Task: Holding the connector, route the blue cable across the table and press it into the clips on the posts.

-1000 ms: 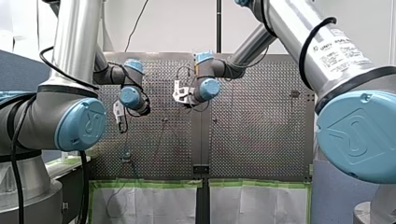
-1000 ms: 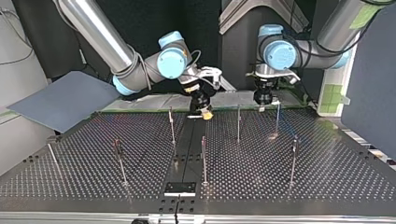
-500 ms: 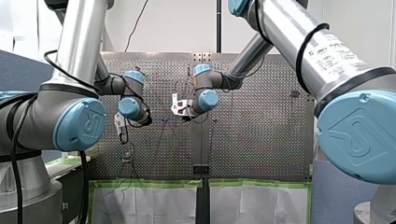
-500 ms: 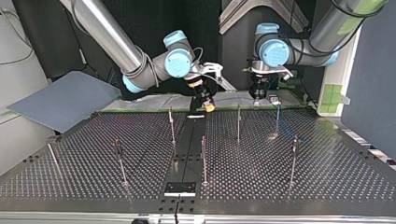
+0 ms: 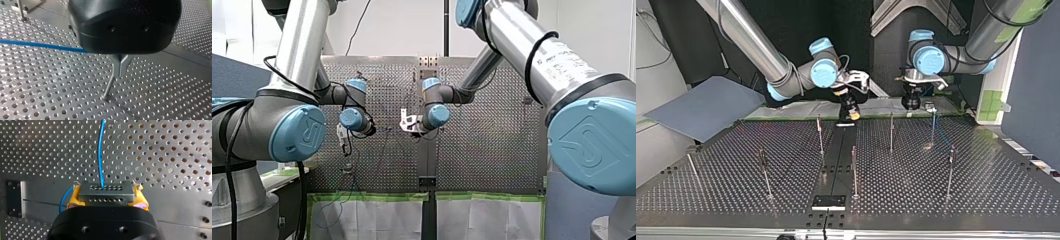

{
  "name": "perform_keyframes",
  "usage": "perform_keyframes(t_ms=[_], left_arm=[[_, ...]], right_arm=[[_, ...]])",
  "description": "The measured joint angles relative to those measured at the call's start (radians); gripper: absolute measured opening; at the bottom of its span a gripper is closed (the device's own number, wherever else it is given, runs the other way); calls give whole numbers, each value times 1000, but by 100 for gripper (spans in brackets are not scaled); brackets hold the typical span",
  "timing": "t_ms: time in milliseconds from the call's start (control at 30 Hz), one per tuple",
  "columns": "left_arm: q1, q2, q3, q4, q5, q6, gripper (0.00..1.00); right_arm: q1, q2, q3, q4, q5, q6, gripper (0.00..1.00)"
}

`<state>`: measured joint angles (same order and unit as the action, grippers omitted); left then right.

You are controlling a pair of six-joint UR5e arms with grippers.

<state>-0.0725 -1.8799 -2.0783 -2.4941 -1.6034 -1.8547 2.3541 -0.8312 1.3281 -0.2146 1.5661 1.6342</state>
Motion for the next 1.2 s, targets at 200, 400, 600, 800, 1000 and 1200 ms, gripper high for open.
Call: perform_keyframes(t_ms=[200,400,600,800,1000,1200], left_arm=[[3,-34,21,6,4,-4,0],[10,-47,51,7,2,-16,0],[21,-64,74,2,8,-25,0],[30,-113,102,-4,17,-26,0],[38,-137,148,-4,22,-30,0],[54,-140,198,-5,40,-50,0]], right_arm=[[-13,2,-4,-6,-1,1,0],[-23,2,-12,-10,-1,1,0],[-29,3,-14,-34,-8,5,0],[-40,3,-15,-50,-27,7,0],[-50,3,-16,-69,-45,14,0],[-66,3,-16,-84,-56,28,0]])
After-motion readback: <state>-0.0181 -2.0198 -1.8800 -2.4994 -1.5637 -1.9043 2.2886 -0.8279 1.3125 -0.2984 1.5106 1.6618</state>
